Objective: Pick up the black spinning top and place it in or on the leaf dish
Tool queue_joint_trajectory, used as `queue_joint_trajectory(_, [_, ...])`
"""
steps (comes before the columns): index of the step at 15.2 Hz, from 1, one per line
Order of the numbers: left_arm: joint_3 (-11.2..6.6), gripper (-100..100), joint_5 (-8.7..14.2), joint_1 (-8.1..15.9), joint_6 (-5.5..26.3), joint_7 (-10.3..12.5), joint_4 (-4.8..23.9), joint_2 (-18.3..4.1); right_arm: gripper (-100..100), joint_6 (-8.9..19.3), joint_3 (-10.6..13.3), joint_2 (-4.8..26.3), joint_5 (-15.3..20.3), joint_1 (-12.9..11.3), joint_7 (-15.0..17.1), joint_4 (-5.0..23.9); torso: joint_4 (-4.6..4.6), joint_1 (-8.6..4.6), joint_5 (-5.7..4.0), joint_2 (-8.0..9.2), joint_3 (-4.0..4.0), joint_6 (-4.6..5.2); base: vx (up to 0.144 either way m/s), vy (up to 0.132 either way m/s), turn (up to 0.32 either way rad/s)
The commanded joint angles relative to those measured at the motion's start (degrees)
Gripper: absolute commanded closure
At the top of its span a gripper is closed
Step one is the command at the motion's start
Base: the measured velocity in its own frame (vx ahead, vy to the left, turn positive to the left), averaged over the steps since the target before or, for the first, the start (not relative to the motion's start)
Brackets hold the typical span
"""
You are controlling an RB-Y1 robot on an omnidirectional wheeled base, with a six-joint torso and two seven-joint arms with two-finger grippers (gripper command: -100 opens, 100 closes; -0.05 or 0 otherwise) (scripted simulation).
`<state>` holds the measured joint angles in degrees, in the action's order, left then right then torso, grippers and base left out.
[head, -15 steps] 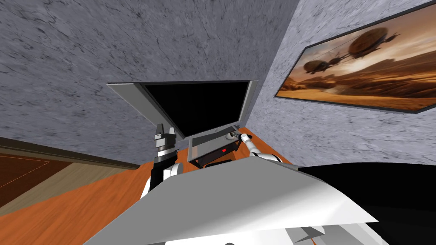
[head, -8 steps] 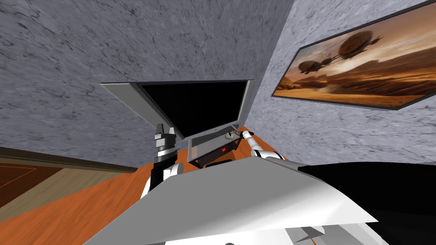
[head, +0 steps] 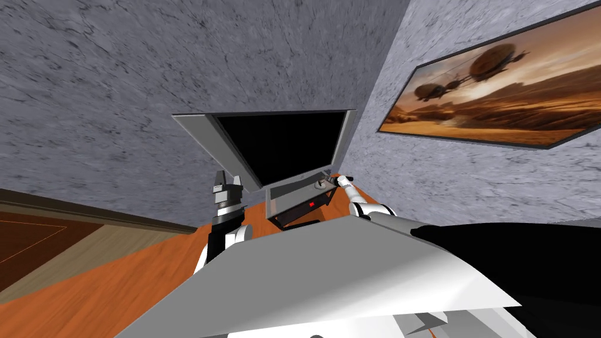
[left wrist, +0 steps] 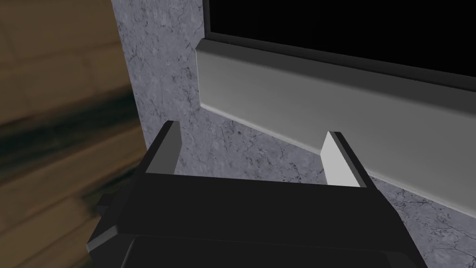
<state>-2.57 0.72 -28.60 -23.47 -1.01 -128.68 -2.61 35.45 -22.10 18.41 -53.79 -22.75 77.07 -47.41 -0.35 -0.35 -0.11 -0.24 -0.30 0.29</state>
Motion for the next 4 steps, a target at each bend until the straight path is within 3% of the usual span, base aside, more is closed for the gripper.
queue_joint_trajectory(1, [0.0,0,0.0,0.0,0.0,0.0,0.0,0.0,-100,0.0,0.0,0.0,0.0,0.0,0.0,0.0,0.0,0.0,0.0,0.0,0.0,0.0,-0.006,0.015,-0.001])
queue_joint_trajectory(4, [-0.01,0,0.0,0.0,0.0,0.0,0.0,-0.01,-100,0.0,0.0,-0.01,0.0,0.0,0.0,0.0,-0.03,-0.23,-0.06,-0.1,-0.06,0.01,-0.001,0.003,0.0])
